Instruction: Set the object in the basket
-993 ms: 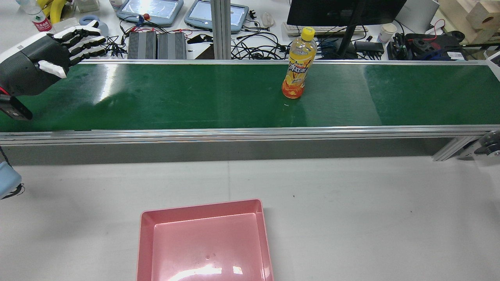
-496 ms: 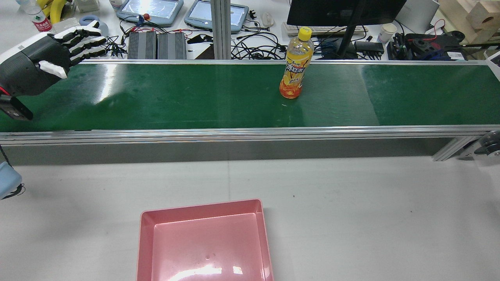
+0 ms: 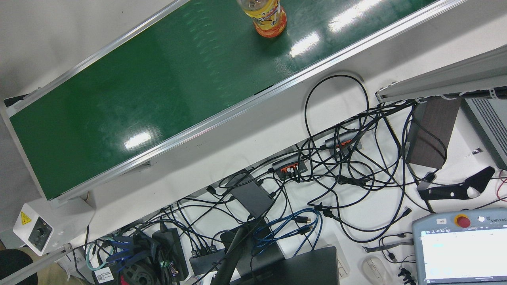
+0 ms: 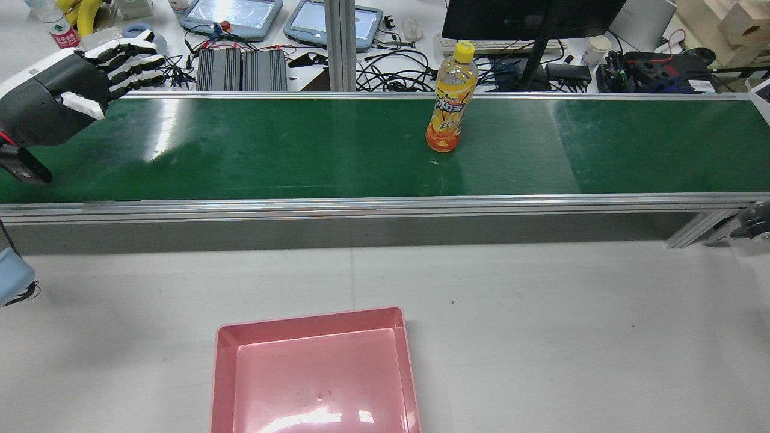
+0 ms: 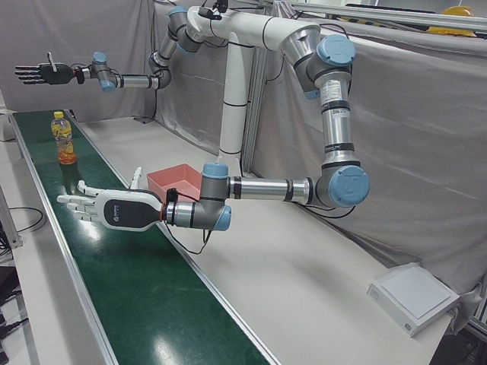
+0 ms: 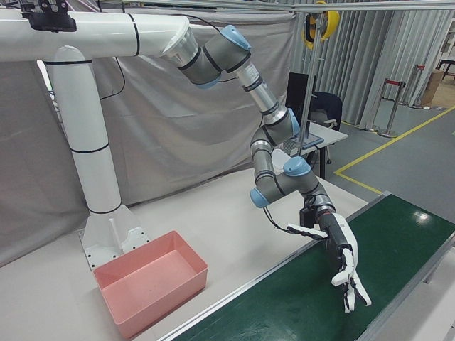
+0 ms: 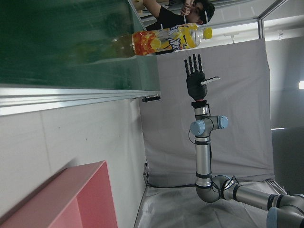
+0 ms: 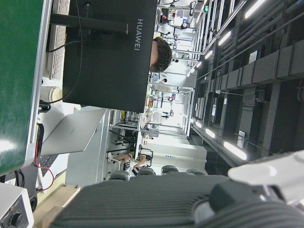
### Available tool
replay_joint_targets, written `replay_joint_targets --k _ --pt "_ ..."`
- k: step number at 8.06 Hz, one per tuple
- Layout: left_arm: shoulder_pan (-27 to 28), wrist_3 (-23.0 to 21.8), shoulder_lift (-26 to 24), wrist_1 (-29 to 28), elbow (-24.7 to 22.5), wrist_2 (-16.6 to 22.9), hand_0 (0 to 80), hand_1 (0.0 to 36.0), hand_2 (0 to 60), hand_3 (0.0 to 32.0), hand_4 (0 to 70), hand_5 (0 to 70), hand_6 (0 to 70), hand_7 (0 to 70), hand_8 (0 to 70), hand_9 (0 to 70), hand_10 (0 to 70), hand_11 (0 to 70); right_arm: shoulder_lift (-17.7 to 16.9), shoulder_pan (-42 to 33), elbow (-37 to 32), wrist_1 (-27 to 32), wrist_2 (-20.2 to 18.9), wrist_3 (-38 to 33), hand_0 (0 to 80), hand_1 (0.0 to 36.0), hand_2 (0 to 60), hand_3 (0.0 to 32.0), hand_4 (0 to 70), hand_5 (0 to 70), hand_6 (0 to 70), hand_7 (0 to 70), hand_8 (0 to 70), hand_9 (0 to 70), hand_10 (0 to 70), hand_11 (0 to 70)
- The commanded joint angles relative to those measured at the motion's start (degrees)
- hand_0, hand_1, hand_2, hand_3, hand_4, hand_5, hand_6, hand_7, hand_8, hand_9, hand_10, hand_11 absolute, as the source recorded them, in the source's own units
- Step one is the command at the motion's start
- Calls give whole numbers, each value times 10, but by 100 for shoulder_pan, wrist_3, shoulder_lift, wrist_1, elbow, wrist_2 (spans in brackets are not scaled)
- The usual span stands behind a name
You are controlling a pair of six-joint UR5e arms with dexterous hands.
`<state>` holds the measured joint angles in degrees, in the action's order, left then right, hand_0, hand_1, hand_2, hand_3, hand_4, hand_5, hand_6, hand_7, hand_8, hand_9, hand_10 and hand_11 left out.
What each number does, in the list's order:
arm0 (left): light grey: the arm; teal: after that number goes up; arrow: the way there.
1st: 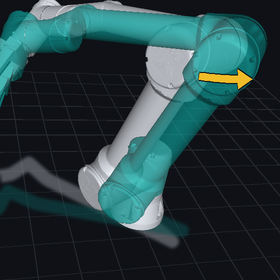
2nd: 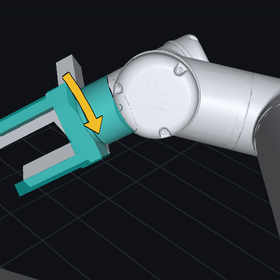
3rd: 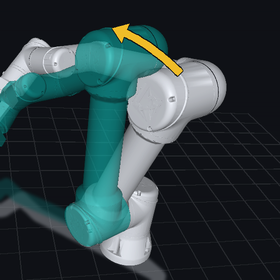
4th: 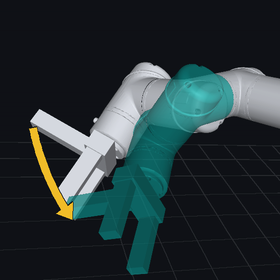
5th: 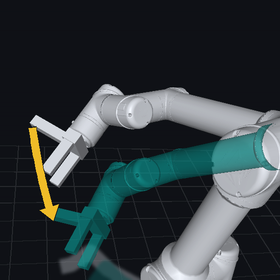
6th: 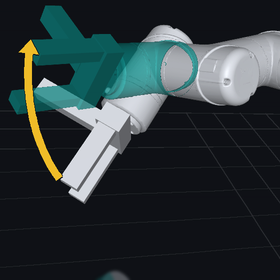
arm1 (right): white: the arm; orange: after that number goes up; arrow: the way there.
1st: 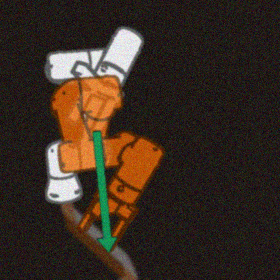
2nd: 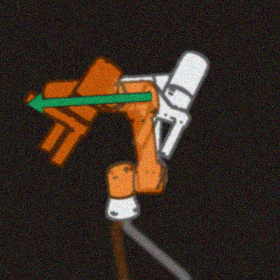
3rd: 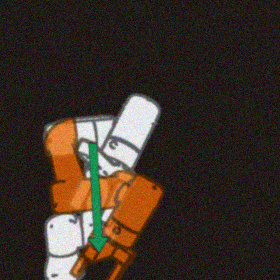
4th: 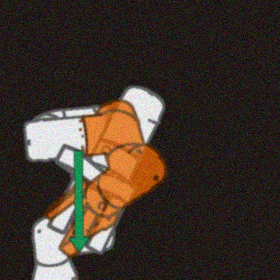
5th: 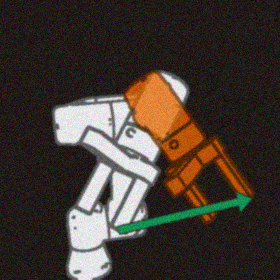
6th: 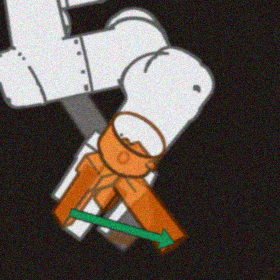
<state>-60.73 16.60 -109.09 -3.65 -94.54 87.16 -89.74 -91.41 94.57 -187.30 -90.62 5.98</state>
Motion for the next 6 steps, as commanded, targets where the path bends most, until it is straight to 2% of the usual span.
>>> replay_joint_targets --k 1,6 --pt "0 1 -7 14 -3 -6 487 67 0 48 134 298 28 17 108 110 86 133 0 -9 9 0 0 -9 0 0 0 0 0 0 0 0 0 0 0 0" --pt "70 10 -42 83 5 -6 495 69 0 60 136 281 26 15 109 111 85 133 0 0 0 0 0 -9 0 0 0 0 0 0 0 0 0 0 0 0"
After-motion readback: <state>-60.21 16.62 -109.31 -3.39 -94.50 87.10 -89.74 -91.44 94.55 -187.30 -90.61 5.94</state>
